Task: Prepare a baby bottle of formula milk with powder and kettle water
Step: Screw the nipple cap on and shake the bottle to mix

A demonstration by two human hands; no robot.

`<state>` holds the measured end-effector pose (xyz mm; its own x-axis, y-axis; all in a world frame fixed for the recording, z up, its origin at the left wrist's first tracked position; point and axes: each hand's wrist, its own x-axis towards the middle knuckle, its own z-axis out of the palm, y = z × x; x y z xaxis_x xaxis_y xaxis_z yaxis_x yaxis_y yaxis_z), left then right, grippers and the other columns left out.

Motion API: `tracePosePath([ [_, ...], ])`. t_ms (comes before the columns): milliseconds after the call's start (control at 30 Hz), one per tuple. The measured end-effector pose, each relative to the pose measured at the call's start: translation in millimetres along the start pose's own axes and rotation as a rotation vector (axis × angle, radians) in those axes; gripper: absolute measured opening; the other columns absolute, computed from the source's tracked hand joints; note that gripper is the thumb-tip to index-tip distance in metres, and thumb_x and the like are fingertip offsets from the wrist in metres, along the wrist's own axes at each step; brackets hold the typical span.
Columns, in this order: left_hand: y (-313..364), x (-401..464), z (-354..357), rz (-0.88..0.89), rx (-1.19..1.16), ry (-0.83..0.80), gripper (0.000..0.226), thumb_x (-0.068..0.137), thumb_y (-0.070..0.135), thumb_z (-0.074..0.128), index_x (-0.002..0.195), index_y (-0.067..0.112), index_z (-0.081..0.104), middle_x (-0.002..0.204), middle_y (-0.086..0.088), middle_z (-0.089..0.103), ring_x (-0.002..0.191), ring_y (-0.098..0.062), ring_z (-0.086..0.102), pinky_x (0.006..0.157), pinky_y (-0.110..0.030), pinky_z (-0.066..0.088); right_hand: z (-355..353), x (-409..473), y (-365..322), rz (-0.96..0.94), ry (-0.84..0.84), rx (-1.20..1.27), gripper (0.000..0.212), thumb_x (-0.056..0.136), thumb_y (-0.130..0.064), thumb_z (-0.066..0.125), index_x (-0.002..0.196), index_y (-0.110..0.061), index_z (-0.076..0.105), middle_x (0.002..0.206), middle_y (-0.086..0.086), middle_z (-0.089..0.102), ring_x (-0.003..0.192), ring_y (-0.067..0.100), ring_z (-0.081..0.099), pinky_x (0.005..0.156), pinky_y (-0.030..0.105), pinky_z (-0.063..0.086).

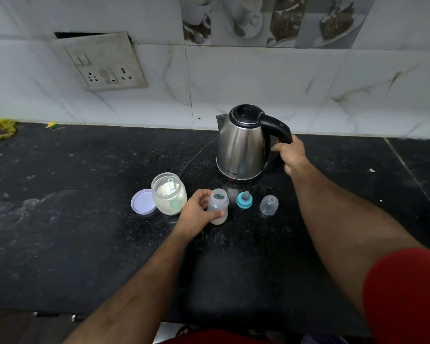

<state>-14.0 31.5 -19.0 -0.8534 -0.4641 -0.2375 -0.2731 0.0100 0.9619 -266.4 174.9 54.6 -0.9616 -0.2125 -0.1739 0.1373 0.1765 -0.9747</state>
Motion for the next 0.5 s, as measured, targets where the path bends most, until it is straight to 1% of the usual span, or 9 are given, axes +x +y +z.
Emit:
tracePosePath([
  [67, -0.4, -0.3, -0.5, -0.004, 0.006, 0.003, 0.056, 0.067, 0.006, 0.088, 0.111, 0.023, 0.058, 0.114, 0.003, 0.072, 0.112, -0.014, 0.066, 0.104, -0.043, 0.050, -2.5, 0.3, -0.4, 0.006, -0.019, -0.038, 0.029, 0.081, 0.010, 0.062, 0.102, -0.011, 0.063, 0.092, 0.003, 0.062, 0.086, 0.015, 0.057, 0.068, 0.022, 0.046],
  [133, -1.1, -0.2, -0.8, -0.005, 0.014, 0.001, 0.057, 0.066, 0.008, 0.089, 0.112, 0.023, 0.059, 0.114, 0.003, 0.072, 0.112, -0.014, 0.066, 0.104, -0.043, 0.050, -6.5, 0.6, -0.1, 0.005, -0.035, -0.107, 0.040, 0.083, 0.004, 0.067, 0.120, -0.007, 0.058, 0.107, 0.006, 0.063, 0.098, 0.018, 0.059, 0.067, 0.021, 0.045],
  [200, -1.8, -0.6, -0.7, -0.002, 0.016, 0.000, 0.057, 0.066, 0.008, 0.089, 0.113, 0.021, 0.058, 0.115, 0.002, 0.072, 0.112, -0.015, 0.065, 0.104, -0.043, 0.050, -12.4, -0.2, 1.9, 0.016, -0.060, -0.186, 0.051, 0.081, -0.002, 0.072, 0.128, -0.006, 0.052, 0.116, 0.008, 0.062, 0.108, 0.021, 0.060, 0.069, 0.020, 0.045],
  [233, -1.8, -1.4, -0.6, 0.002, 0.013, 0.003, 0.058, 0.067, 0.006, 0.089, 0.114, 0.020, 0.058, 0.115, 0.002, 0.071, 0.112, -0.015, 0.065, 0.104, -0.042, 0.050, -15.8, -2.3, 3.8, 0.031, -0.064, -0.214, 0.056, 0.081, -0.004, 0.073, 0.131, -0.006, 0.048, 0.119, 0.008, 0.060, 0.113, 0.021, 0.058, 0.074, 0.021, 0.045],
  [300, -2.1, -3.6, -1.0, 0.011, 0.019, 0.011, 0.057, 0.068, 0.005, 0.088, 0.115, 0.018, 0.058, 0.116, 0.002, 0.071, 0.112, -0.014, 0.065, 0.103, -0.038, 0.051, -22.5, -12.7, 9.0, 0.042, -0.035, -0.279, 0.066, 0.083, -0.009, 0.074, 0.139, -0.008, 0.040, 0.129, 0.009, 0.054, 0.120, 0.022, 0.053, 0.092, 0.028, 0.047],
  [333, -2.2, -4.9, -1.2, 0.019, 0.023, 0.013, 0.056, 0.068, 0.005, 0.087, 0.114, 0.018, 0.058, 0.115, 0.002, 0.071, 0.112, -0.014, 0.065, 0.102, -0.035, 0.051, -25.5, -18.5, 12.7, 0.021, 0.009, -0.323, 0.069, 0.083, -0.012, 0.075, 0.142, -0.010, 0.038, 0.135, 0.011, 0.051, 0.124, 0.024, 0.051, 0.101, 0.033, 0.045],
  [367, -2.2, -6.6, -1.4, 0.026, 0.024, 0.012, 0.055, 0.069, 0.004, 0.087, 0.113, 0.019, 0.058, 0.115, 0.002, 0.071, 0.112, -0.014, 0.065, 0.101, -0.034, 0.051, -28.6, -26.3, 15.1, -0.011, 0.063, -0.364, 0.070, 0.084, -0.016, 0.075, 0.143, -0.012, 0.038, 0.139, 0.013, 0.049, 0.127, 0.025, 0.050, 0.105, 0.037, 0.044],
  [433, -1.6, -9.5, -1.9, 0.037, 0.021, 0.011, 0.053, 0.070, 0.003, 0.086, 0.111, 0.020, 0.058, 0.116, 0.002, 0.070, 0.111, -0.013, 0.066, 0.099, -0.033, 0.052, -33.2, -45.9, 19.4, -0.078, 0.173, -0.403, 0.063, 0.085, -0.021, 0.074, 0.140, -0.013, 0.044, 0.138, 0.012, 0.052, 0.123, 0.023, 0.054, 0.104, 0.037, 0.046],
  [500, -0.8, -12.5, -2.0, 0.048, 0.025, 0.012, 0.053, 0.070, 0.002, 0.085, 0.112, 0.019, 0.057, 0.116, 0.002, 0.070, 0.110, -0.012, 0.065, 0.098, -0.030, 0.052, -35.0, -68.7, 24.8, -0.153, 0.243, -0.384, 0.048, 0.087, -0.020, 0.072, 0.130, -0.012, 0.054, 0.126, 0.010, 0.060, 0.110, 0.019, 0.061, 0.099, 0.037, 0.050],
])
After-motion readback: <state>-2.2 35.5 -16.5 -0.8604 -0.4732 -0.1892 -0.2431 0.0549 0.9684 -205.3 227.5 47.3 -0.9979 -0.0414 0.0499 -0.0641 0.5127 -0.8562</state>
